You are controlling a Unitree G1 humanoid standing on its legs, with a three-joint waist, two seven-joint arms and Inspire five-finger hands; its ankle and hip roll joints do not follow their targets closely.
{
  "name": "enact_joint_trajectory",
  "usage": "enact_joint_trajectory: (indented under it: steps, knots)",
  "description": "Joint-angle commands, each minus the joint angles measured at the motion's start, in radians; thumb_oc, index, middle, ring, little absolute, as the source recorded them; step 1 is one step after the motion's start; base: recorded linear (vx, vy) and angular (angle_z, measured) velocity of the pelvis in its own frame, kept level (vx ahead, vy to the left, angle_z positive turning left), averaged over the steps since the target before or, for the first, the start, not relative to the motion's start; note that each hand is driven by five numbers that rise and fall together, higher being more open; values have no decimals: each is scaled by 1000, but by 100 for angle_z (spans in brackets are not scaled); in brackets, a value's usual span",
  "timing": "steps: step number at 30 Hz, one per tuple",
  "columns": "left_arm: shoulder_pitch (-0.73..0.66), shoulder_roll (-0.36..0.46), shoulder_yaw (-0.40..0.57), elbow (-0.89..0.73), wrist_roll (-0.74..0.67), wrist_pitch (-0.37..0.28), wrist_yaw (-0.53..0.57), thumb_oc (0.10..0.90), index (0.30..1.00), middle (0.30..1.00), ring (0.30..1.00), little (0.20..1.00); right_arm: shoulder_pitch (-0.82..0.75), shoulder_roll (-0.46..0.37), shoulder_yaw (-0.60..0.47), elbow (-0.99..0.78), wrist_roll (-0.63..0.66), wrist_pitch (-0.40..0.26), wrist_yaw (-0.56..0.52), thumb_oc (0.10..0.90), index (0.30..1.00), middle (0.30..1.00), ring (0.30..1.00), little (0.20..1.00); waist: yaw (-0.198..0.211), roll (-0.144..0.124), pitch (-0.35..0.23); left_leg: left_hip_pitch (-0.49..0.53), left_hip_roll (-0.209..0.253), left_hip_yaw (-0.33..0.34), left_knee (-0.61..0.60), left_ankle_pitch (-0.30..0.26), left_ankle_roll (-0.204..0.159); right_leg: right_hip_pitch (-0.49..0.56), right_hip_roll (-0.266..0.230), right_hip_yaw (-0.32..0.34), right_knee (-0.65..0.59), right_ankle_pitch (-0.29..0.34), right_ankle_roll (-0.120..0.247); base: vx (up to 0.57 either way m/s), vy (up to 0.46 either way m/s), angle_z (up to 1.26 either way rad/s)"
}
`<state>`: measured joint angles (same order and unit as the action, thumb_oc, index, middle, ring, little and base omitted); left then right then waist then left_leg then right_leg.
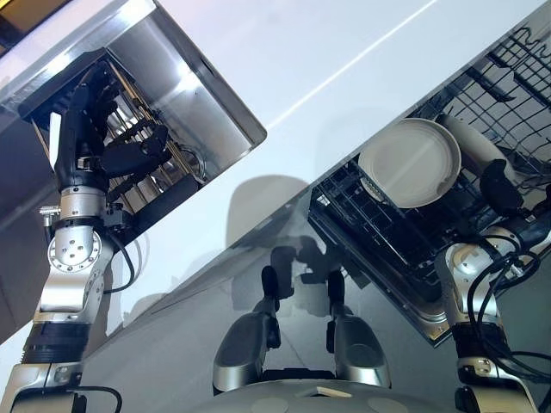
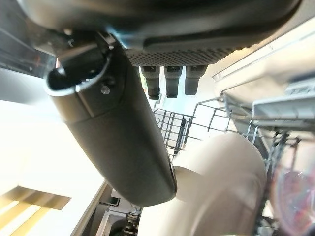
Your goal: Pick up plates and place into dishwasher.
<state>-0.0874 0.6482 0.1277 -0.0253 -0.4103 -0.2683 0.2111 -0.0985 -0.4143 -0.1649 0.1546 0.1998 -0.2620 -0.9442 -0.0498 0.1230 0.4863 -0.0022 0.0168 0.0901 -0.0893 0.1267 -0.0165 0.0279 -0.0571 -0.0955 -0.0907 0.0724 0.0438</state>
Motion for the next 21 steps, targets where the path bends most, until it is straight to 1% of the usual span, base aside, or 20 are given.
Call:
enact_joint_trajectory:
  steps: [1,6,8,10,12,13,17,20,21]
  knots:
    - [-16,20,119,-55,21,-126,26,800,900,900,900,900,29,-28,-39,-98,10,-52,57,800,900,900,900,900,-16,-42,-112,22,-75,16,23,-97,51,-67,42,-19,126,-72,-2,1,17,-3]
    - [-13,17,112,-49,30,-131,27,800,900,900,900,900,32,5,-39,-62,137,-70,83,800,900,900,900,900,-13,-40,-114,26,-76,19,17,-95,51,-64,40,-23,123,-72,1,0,0,0]
    - [-16,23,111,-47,24,-127,26,800,900,900,900,900,33,17,-37,-42,226,-70,105,800,900,900,900,900,-11,-39,-116,28,-76,20,16,-94,51,-62,38,-26,124,-72,2,6,8,2]
    - [-18,22,107,-45,24,-125,27,800,900,900,900,900,35,33,-35,-12,294,-77,147,800,900,900,900,900,-9,-38,-118,30,-76,20,15,-93,50,-59,37,-29,123,-71,3,7,6,2]
    - [-17,26,107,-44,18,-122,23,800,900,900,900,900,39,43,-28,15,321,-73,181,800,900,900,900,900,-7,-38,-120,33,-77,20,14,-92,50,-54,35,-33,120,-69,3,9,0,2]
    - [-16,28,108,-45,17,-118,19,800,900,900,900,900,42,48,-22,28,341,-77,219,800,900,900,900,900,-4,-39,-122,34,-77,20,14,-92,49,-50,34,-36,117,-68,4,21,-10,5]
    - [-12,35,111,-45,13,-116,9,800,900,900,900,900,42,35,-2,102,372,2,343,800,900,900,900,900,5,-44,-125,32,-77,17,18,-91,48,-48,33,-45,113,-64,5,8,-8,2]
    - [-21,43,116,-38,15,-113,0,800,900,900,900,900,39,29,-1,147,440,12,398,800,900,900,900,900,8,-49,-123,33,-74,17,16,-92,49,-47,35,-46,113,-64,5,-6,-52,2]
    - [-25,49,119,-37,11,-110,-4,800,900,900,900,900,40,29,-1,162,466,3,403,800,900,900,900,900,9,-51,-122,33,-72,17,15,-92,48,-48,36,-46,113,-63,6,-15,-67,0]
